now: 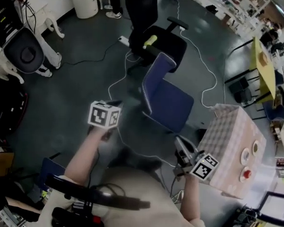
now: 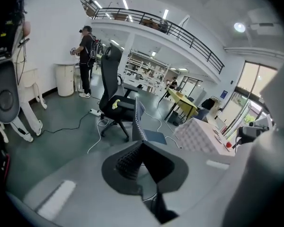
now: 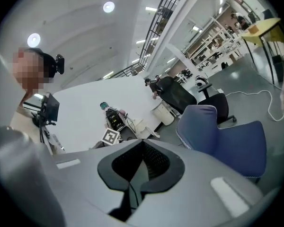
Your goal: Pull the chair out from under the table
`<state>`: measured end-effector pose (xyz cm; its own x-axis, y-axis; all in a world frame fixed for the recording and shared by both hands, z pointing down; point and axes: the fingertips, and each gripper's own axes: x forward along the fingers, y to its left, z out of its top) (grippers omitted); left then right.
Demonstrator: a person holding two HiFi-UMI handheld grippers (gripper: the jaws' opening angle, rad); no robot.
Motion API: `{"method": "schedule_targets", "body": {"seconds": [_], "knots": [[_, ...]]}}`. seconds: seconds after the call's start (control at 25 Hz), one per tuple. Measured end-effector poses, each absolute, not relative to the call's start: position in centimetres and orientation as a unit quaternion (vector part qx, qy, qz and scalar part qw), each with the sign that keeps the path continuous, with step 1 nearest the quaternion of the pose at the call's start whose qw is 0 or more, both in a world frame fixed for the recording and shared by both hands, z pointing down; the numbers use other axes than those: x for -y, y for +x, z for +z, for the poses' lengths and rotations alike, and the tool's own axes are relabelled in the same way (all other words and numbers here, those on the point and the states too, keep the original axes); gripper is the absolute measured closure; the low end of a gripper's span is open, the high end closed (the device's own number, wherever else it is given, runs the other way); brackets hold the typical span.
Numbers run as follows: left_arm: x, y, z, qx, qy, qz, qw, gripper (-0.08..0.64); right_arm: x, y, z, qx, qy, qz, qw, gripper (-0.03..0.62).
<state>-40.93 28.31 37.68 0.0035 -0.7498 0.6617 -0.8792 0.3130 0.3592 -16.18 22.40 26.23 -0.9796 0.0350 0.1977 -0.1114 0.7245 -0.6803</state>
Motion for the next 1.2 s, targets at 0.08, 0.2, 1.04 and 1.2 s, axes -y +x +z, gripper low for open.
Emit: {"method": "schedule_targets", "body": {"seconds": [0.08,0.2,1.04,1.2], "knots": [[-28.9,-41.1,37.5,0.701,0.583,0.074,0.404,0.563,-23.1,-17.8,25.7,0.93,0.003,0.354,0.104,0.578],[-29.7,-41.2,35.9,0.697,0.603,0.076,0.381,0.563,-24.7,-19.9,23.9,0.94,-0.03,0.326,0.094,0.578],[-29.1,-24.0,26.6,0.713,0.624,0.084,0.31,0.563,-26.8,-3.8,20.2,0.961,-0.091,0.255,0.056,0.578],[-29.5,-20.0,26.0,0.715,0.622,0.088,0.307,0.563,-27.1,-0.7,20.2,0.958,-0.111,0.261,0.049,0.578]]}}
